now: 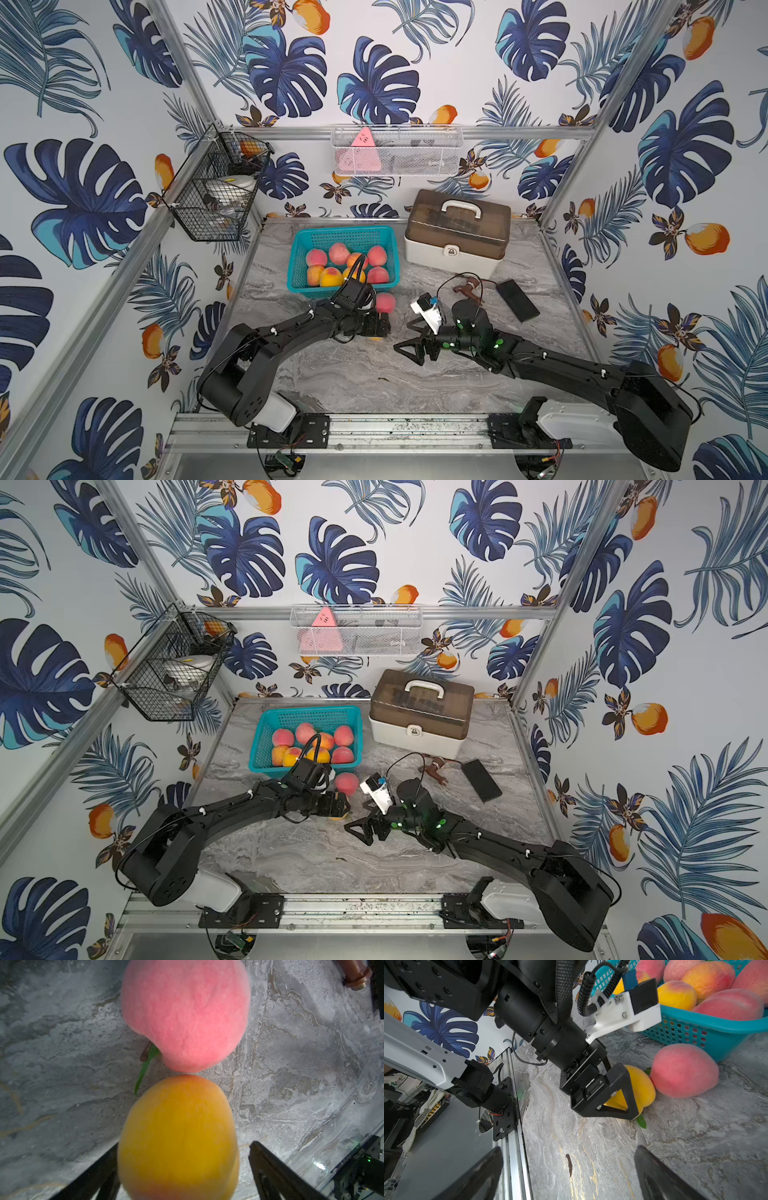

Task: Put the peaches into the basket
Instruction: Pick up the peach from the center of the board.

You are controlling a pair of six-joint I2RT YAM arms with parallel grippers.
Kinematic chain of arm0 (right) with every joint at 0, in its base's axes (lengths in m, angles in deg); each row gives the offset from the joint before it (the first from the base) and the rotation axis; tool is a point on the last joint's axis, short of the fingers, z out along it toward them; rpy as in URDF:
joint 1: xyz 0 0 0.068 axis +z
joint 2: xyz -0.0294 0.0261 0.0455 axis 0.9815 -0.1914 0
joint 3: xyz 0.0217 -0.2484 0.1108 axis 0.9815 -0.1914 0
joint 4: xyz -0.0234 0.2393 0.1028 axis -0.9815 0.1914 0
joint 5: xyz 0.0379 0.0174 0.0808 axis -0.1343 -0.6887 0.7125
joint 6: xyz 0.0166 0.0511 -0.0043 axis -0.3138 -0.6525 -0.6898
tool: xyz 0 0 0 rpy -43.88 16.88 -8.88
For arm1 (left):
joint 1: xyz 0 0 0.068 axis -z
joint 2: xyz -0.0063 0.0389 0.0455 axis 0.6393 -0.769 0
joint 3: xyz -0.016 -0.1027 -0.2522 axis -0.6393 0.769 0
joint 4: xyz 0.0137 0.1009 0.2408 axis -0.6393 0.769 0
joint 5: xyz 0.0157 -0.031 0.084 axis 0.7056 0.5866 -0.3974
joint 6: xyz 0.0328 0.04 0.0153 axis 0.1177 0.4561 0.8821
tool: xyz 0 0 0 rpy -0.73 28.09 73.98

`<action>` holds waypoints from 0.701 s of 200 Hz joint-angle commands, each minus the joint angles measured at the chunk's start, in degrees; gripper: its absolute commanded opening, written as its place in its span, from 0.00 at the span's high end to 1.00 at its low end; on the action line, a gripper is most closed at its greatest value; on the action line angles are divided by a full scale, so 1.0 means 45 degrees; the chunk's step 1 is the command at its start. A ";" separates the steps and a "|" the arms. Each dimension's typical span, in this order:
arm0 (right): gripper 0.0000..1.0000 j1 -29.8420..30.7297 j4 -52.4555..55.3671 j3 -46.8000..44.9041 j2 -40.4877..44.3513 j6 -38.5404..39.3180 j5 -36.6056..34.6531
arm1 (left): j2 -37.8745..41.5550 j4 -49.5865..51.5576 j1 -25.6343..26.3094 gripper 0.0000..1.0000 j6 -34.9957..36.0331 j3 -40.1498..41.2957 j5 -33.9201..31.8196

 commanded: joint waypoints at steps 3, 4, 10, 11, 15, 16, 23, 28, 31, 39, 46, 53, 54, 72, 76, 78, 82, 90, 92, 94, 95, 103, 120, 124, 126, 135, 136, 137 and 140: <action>0.00 0.0012 0.0091 0.0131 0.0119 -0.0120 -0.0184 | -0.0134 -0.0245 0.0007 0.07 -0.0068 -0.0102 -0.0171; 0.00 0.0004 0.0105 0.0134 0.0132 -0.0110 -0.0185 | -0.0129 -0.0246 0.0007 0.08 -0.0068 -0.0092 -0.0172; 0.00 -0.0002 0.0153 0.0153 0.0178 -0.0089 -0.0205 | -0.0143 -0.0280 0.0023 0.09 -0.0088 -0.0083 -0.0185; 0.00 -0.0004 0.0165 0.0155 0.0191 -0.0094 -0.0206 | -0.0143 -0.0283 0.0024 0.10 -0.0088 -0.0082 -0.0189; 0.00 -0.0005 0.0192 0.0163 0.0220 -0.0071 -0.0234 | -0.0149 -0.0300 0.0019 0.11 -0.0115 -0.0091 -0.0210; 0.00 -0.0005 0.0204 0.0160 0.0211 -0.0065 -0.0240 | -0.0156 -0.0303 0.0023 0.11 -0.0111 -0.0086 -0.0211; 0.00 -0.0005 0.0265 0.0158 0.0268 -0.0060 -0.0263 | -0.0144 -0.0305 0.0013 0.14 -0.0126 -0.0081 -0.0190; 0.00 -0.0005 0.0292 0.0150 0.0294 -0.0061 -0.0284 | -0.0160 -0.0347 0.0008 0.16 -0.0127 -0.0084 -0.0192; 0.00 -0.0005 0.0312 0.0152 0.0312 -0.0045 -0.0284 | -0.0162 -0.0347 0.0006 0.17 -0.0137 -0.0081 -0.0187; 0.00 -0.0005 0.0370 0.0147 0.0333 -0.0041 -0.0302 | -0.0177 -0.0312 0.0022 0.20 -0.0128 -0.0092 -0.0148; 0.00 -0.0010 0.0387 0.0156 0.0357 -0.0050 -0.0304 | -0.0202 -0.0305 0.0026 0.21 -0.0127 -0.0102 -0.0118; 0.00 -0.0041 0.0393 0.0160 0.0331 -0.0070 -0.0322 | -0.0217 -0.0272 0.0039 0.22 -0.0108 -0.0124 -0.0083; 0.00 -0.0042 0.0393 0.0169 0.0335 -0.0065 -0.0323 | -0.0229 -0.0259 0.0032 0.22 -0.0108 -0.0132 -0.0088; 0.00 -0.0063 0.0364 0.0177 0.0319 -0.0133 -0.0305 | -0.0147 -0.0121 0.0034 0.26 -0.0078 -0.0159 -0.0113; 0.00 -0.0064 0.0336 0.0177 0.0319 -0.0152 -0.0304 | -0.0106 -0.0069 0.0027 0.27 -0.0069 -0.0192 -0.0114; 0.00 -0.0064 0.0334 0.0177 0.0320 -0.0156 -0.0304 | -0.0090 -0.0041 0.0036 0.27 -0.0054 -0.0197 -0.0124; 0.00 -0.0064 0.0316 0.0159 0.0339 -0.0177 -0.0304 | -0.0047 0.0018 0.0043 0.28 -0.0059 -0.0215 -0.0128; 0.00 -0.0064 0.0295 0.0153 0.0359 -0.0214 -0.0322 | 0.0038 0.0149 0.0054 0.28 -0.0020 -0.0262 -0.0133; 0.00 -0.0064 0.0295 0.0157 0.0369 -0.0221 -0.0323 | 0.0078 0.0199 0.0062 0.28 -0.0022 -0.0263 -0.0138; 0.00 -0.0064 0.0295 0.0167 0.0386 -0.0217 -0.0338 | 0.0107 0.0231 0.0064 0.28 -0.0003 -0.0268 -0.0149; 0.00 -0.0064 0.0295 0.0163 0.0392 -0.0217 -0.0340 | 0.0119 0.0256 0.0055 0.28 0.0003 -0.0272 -0.0141; 0.00 -0.0074 0.0313 0.0185 0.0446 -0.0233 -0.0372 | 0.0231 0.0428 0.0074 0.28 0.0038 -0.0330 -0.0162; 0.00 -0.0083 0.0447 0.0242 0.0558 -0.0218 -0.0450 | 0.0523 0.0798 0.0113 0.28 0.0048 -0.0418 -0.0222; 0.00 -0.0083 0.0496 0.0267 0.0585 -0.0216 -0.0459 | 0.0599 0.0895 0.0141 0.28 0.0048 -0.0431 -0.0229; 0.00 -0.0083 0.0516 0.0273 0.0587 -0.0216 -0.0474 | 0.0624 0.0942 0.0137 0.28 0.0048 -0.0447 -0.0231; 0.00 -0.0103 0.0628 0.0327 0.0663 -0.0219 -0.0516 | 0.0796 0.1171 0.0171 0.28 0.0047 -0.0505 -0.0231; 0.00 -0.0112 0.0627 0.0340 0.0667 -0.0217 -0.0527 | 0.0805 0.1204 0.0177 0.29 0.0048 -0.0518 -0.0231; 0.00 -0.0117 0.0647 0.0347 0.0670 -0.0217 -0.0533 | 0.0829 0.1231 0.0189 0.28 0.0058 -0.0524 -0.0231; 0.00 -0.0122 0.0693 0.0379 0.0703 -0.0216 -0.0552 | 0.0889 0.1305 0.0195 0.28 0.0067 -0.0559 -0.0231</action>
